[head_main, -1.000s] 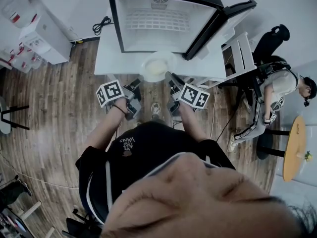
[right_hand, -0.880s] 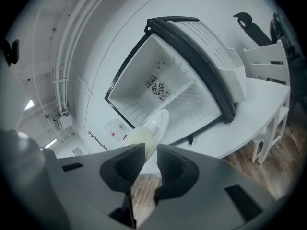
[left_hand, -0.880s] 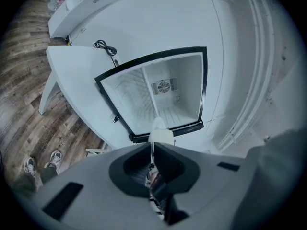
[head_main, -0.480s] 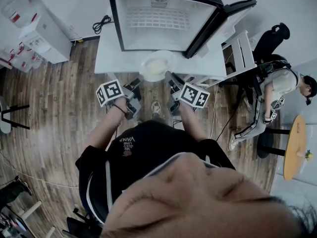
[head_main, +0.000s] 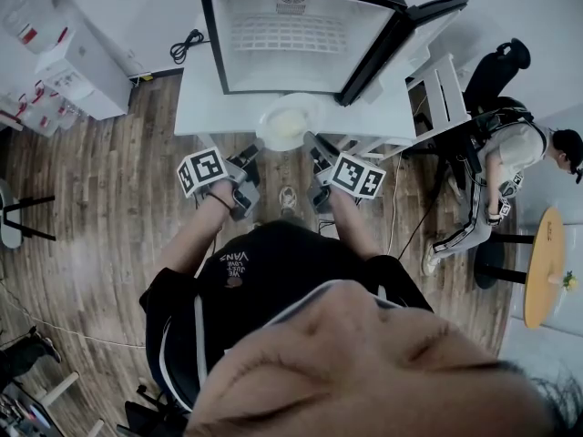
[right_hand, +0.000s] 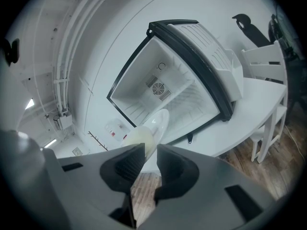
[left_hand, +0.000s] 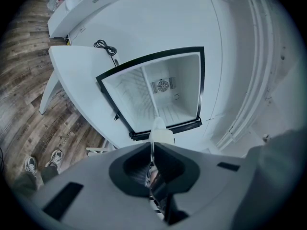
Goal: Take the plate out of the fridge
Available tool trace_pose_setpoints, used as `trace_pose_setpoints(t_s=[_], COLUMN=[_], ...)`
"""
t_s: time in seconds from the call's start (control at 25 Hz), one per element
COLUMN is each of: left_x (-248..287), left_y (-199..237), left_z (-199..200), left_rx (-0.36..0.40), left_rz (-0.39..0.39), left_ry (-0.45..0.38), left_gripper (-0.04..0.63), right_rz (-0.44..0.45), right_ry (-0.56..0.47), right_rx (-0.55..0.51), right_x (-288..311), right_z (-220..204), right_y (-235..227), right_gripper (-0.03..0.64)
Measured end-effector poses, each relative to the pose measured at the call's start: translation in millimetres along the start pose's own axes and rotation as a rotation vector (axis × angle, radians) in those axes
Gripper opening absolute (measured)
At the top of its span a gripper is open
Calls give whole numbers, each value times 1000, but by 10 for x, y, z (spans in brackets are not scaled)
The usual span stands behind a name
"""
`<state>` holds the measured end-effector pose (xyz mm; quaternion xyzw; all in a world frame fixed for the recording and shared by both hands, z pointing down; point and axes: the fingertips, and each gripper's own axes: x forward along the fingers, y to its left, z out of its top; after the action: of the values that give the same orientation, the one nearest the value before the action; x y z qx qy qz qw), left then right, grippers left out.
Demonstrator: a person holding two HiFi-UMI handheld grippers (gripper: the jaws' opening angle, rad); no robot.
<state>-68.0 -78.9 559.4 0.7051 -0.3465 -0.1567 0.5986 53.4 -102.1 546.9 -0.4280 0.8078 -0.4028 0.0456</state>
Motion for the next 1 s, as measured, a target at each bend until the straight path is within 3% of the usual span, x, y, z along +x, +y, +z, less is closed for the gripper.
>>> trace_pose_setpoints(t_s=[1.0], left_x=[-11], left_y=[37], left_z=[87], left_rx=[-10], left_rz=[-4], left_ry=[-6], left_gripper=[32], right_rz=[-3], right_ry=[9], right_rx=[-26], right_x=[95], right_z=[20], right_y=[42], right_gripper=[83])
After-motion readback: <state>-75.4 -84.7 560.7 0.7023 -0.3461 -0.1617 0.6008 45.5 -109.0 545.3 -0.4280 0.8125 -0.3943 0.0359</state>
